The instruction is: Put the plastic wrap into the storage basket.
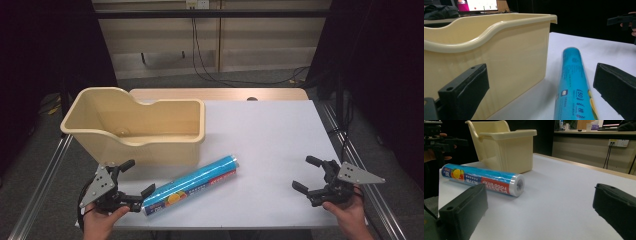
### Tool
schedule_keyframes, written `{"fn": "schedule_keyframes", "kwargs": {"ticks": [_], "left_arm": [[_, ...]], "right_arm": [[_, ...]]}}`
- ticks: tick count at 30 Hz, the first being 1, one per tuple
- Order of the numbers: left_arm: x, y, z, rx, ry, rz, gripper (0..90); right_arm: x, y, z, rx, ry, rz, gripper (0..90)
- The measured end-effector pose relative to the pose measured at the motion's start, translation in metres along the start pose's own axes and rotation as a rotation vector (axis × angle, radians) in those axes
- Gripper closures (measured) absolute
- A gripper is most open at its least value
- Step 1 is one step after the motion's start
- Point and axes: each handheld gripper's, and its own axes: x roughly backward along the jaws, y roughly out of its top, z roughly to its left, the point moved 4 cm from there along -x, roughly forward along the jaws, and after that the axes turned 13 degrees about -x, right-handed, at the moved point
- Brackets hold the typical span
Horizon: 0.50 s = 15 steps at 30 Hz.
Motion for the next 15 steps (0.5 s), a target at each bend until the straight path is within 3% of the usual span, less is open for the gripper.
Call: {"fn": "schedule_keyframes", "kwargs": {"ticks": [13,15], "left_arm": [[-0.008,0.014,-0.003,0.014,-0.022,0.000,0.0],[-0.012,0.015,-0.005,0.004,-0.029,0.028,0.0]], "right_arm": [[0.000,0.000,0.001,0.005,0.004,0.002,0.0],[-0.001,0.000,0.001,0.005,0.006,0.001,0.0]]}}
